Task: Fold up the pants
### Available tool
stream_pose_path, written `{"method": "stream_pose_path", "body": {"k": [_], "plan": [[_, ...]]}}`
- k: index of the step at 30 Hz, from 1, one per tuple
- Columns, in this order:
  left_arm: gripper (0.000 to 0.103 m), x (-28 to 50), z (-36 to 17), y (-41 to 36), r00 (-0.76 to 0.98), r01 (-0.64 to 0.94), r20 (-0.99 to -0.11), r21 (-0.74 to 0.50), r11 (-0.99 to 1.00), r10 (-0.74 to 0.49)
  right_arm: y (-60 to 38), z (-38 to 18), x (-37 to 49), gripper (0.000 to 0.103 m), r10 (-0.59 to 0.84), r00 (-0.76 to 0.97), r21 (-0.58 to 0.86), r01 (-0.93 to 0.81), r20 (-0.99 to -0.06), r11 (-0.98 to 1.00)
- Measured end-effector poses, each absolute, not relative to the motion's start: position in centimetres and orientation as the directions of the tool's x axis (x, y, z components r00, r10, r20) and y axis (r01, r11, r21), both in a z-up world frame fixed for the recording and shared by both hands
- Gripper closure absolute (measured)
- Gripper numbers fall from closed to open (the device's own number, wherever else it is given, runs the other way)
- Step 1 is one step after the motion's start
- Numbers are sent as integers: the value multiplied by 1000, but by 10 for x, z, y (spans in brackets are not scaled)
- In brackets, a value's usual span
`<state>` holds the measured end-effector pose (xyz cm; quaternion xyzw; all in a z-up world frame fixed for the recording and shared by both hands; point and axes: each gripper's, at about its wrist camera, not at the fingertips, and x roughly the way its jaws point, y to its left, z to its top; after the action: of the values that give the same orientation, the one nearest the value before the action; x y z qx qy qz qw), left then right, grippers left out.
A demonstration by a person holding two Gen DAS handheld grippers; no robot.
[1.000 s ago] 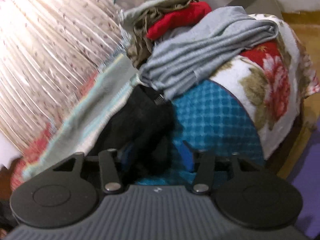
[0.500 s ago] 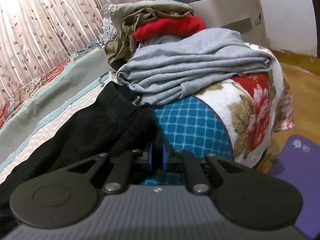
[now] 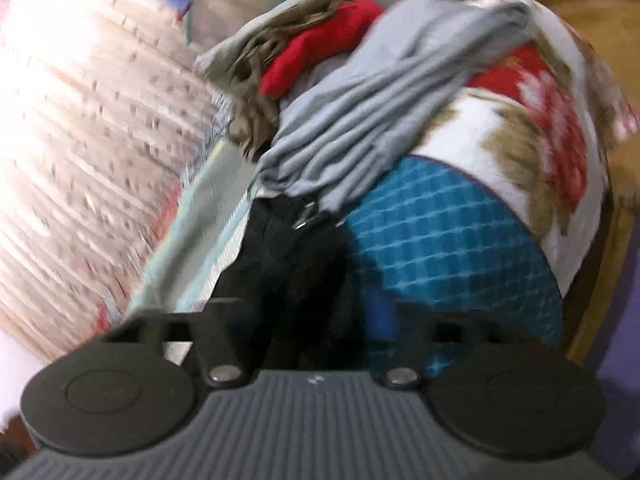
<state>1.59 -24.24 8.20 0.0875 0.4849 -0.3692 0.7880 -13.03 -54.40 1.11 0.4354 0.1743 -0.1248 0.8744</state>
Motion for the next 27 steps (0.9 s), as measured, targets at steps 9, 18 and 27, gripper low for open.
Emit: {"method": "stream_pose_path", "body": {"k": [9,18,27], "plan": [[12,41,142,-277,218,690,-743,-341,638,-633,-415,94,-96,88,107,938,421,46,-330,906],[31,52,125,-270,187,642,-785,-357,678,-591,-311,102,-75,88,305,878,200,-246,-370,948],[94,60,99,-240,211,549,-773,-413,727,-599,-301,86,-77,88,282,864,183,-225,-417,957]]}}
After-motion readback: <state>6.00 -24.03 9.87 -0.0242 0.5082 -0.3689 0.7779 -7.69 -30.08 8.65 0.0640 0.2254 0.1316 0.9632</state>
